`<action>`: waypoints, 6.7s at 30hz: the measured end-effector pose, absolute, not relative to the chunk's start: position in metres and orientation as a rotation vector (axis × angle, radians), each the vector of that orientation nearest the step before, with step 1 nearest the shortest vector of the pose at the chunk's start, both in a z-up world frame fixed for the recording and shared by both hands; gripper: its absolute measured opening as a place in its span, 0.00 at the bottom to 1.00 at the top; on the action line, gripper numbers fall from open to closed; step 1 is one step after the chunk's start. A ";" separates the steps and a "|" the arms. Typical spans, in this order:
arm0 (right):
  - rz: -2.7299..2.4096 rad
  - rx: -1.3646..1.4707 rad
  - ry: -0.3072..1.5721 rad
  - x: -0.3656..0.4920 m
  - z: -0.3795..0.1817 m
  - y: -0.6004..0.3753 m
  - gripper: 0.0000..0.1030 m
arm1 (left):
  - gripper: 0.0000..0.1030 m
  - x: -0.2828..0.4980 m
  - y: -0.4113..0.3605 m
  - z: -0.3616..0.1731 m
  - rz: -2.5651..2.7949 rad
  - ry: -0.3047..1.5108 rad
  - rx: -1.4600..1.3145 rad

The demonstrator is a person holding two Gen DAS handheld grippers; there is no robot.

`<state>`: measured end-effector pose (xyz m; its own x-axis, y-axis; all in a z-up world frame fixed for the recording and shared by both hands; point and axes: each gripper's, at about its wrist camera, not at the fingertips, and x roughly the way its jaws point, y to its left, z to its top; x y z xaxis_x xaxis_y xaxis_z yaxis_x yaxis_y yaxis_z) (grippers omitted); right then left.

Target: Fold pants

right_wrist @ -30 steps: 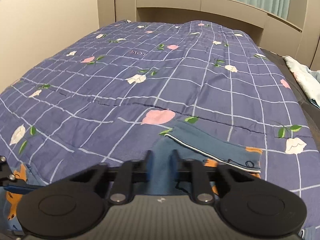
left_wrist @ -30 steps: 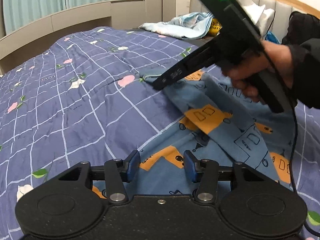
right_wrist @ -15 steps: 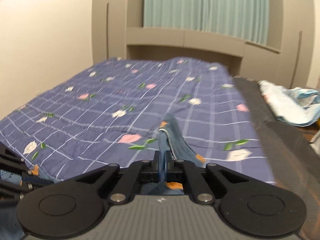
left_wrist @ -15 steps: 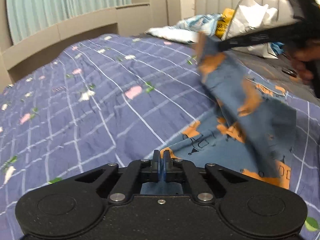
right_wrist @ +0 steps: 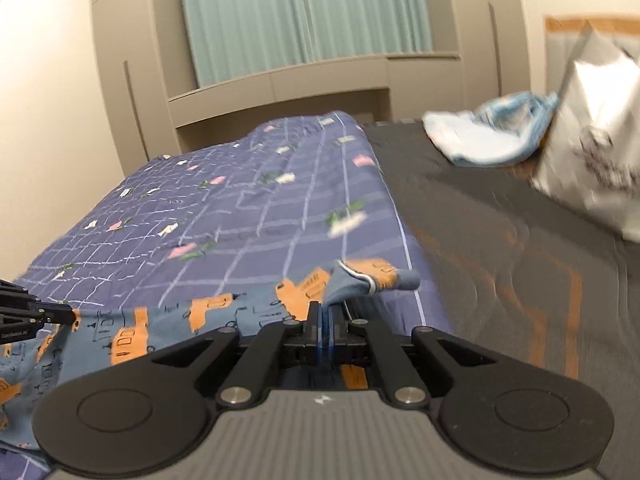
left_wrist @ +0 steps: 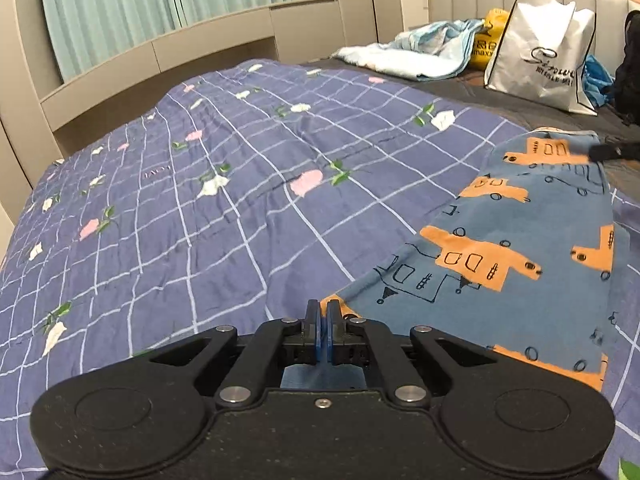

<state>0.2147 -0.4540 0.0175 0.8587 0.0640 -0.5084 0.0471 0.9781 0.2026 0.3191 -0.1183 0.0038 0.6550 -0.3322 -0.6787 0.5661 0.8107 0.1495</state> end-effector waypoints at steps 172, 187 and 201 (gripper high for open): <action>0.090 0.747 0.213 0.144 -0.060 -0.527 1.00 | 0.76 0.197 -0.290 -0.002 -0.747 0.643 0.363; 0.065 0.796 0.277 0.152 -0.068 -0.531 1.00 | 0.90 0.184 -0.091 -0.013 -0.220 0.683 -0.040; 0.020 0.746 0.312 0.146 -0.055 -0.520 1.00 | 0.95 0.134 0.026 -0.021 -0.051 0.657 -0.237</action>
